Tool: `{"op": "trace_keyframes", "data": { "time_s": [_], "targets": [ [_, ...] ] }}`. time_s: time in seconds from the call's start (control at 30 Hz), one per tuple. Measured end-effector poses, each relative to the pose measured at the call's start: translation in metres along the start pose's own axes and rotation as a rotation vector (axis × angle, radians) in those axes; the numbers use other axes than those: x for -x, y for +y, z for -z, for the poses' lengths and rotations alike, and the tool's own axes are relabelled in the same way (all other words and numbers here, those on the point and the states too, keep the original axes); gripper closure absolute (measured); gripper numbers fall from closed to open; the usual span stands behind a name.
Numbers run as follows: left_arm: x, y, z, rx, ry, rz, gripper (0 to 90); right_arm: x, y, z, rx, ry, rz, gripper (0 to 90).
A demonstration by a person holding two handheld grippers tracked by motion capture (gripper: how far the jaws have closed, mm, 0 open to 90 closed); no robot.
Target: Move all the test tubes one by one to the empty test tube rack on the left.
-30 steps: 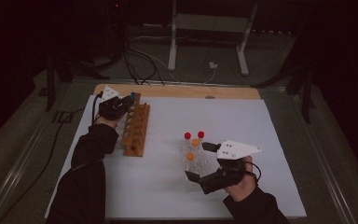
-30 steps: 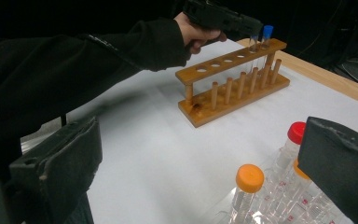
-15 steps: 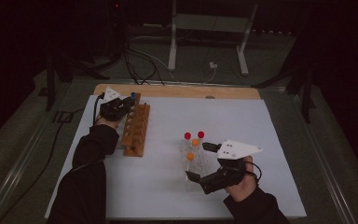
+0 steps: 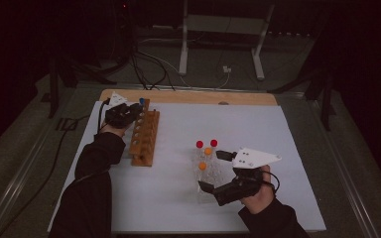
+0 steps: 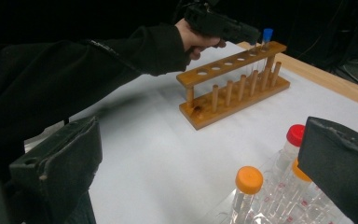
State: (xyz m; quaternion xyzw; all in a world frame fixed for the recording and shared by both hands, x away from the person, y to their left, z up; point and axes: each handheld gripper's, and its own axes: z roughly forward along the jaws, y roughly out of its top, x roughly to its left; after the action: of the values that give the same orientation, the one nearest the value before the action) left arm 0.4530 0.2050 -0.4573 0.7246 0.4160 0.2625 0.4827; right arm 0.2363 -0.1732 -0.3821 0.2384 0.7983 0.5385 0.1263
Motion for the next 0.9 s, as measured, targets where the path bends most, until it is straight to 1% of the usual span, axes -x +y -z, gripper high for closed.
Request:
{"op": "trace_keyframes", "data": {
  "time_s": [0.03, 0.1, 0.17, 0.2, 0.27, 0.33, 0.37, 0.4, 0.47, 0.53, 0.57, 0.6, 0.63, 0.67, 0.73, 0.8, 0.83, 0.9],
  "targets": [
    [0.0, 0.0, 0.002, 0.007, -0.011, 0.005, 68.3, 0.0, 0.001, 0.001, 0.003, -0.001, 0.001, 0.0],
    [0.002, 0.002, 0.008, 0.012, -0.019, -0.004, 60.8, 0.001, 0.003, 0.004, 0.009, -0.007, 0.004, 0.0],
    [0.003, 0.006, 0.016, 0.028, -0.052, 0.004, 53.9, 0.004, 0.005, 0.007, 0.014, -0.011, 0.003, 0.0],
    [0.005, 0.008, 0.021, 0.041, -0.054, 0.004, 50.5, 0.006, 0.006, 0.008, 0.021, -0.011, 0.003, 0.0],
    [0.006, 0.012, 0.032, 0.058, -0.098, 0.024, 39.9, 0.011, 0.008, 0.012, 0.032, -0.019, 0.008, 0.0],
    [0.011, 0.017, 0.043, 0.068, -0.112, 0.011, 33.2, 0.017, 0.01, 0.015, 0.046, -0.032, 0.02, 0.0],
    [0.013, 0.019, 0.049, 0.076, -0.135, 0.015, 28.4, 0.021, 0.011, 0.017, 0.055, -0.037, 0.024, 0.0],
    [0.015, 0.02, 0.054, 0.078, -0.147, 0.017, 25.1, 0.024, 0.012, 0.018, 0.059, -0.042, 0.029, 0.0],
    [0.02, 0.021, 0.065, 0.093, -0.172, 0.024, 17.0, 0.031, 0.013, 0.022, 0.065, -0.059, 0.021, 0.0],
    [0.025, 0.022, 0.075, 0.1, -0.206, 0.028, 13.8, 0.037, 0.015, 0.025, 0.052, -0.077, 0.014, 0.0],
    [0.028, 0.021, 0.08, 0.097, -0.219, 0.024, 9.2, 0.041, 0.015, 0.026, 0.04, -0.09, 0.004, 0.0],
    [0.032, 0.021, 0.084, 0.091, -0.233, 0.014, 7.2, 0.043, 0.015, 0.027, 0.037, -0.1, -0.011, 0.0],
    [0.035, 0.019, 0.088, 0.093, -0.254, 0.002, 4.1, 0.046, 0.015, 0.028, 0.045, -0.11, -0.027, 0.0],
    [0.039, 0.018, 0.093, 0.095, -0.263, -0.005, 1.9, 0.048, 0.014, 0.028, 0.045, -0.117, -0.039, 0.0],
    [0.046, 0.015, 0.101, 0.099, -0.287, -0.02, 1.8, 0.051, 0.011, 0.026, 0.035, -0.137, -0.048, 0.0],
    [0.054, 0.013, 0.109, 0.101, -0.303, -0.038, 1.8, 0.053, 0.007, 0.022, 0.02, -0.137, -0.054, 0.2],
    [0.057, 0.011, 0.114, 0.109, -0.309, -0.04, 1.8, 0.055, 0.004, 0.02, 0.01, -0.138, -0.057, 3.8],
    [0.063, 0.007, 0.122, 0.117, -0.33, -0.047, 1.9, 0.055, -0.002, 0.014, -0.009, -0.14, -0.065, 5.6]
  ]
}}
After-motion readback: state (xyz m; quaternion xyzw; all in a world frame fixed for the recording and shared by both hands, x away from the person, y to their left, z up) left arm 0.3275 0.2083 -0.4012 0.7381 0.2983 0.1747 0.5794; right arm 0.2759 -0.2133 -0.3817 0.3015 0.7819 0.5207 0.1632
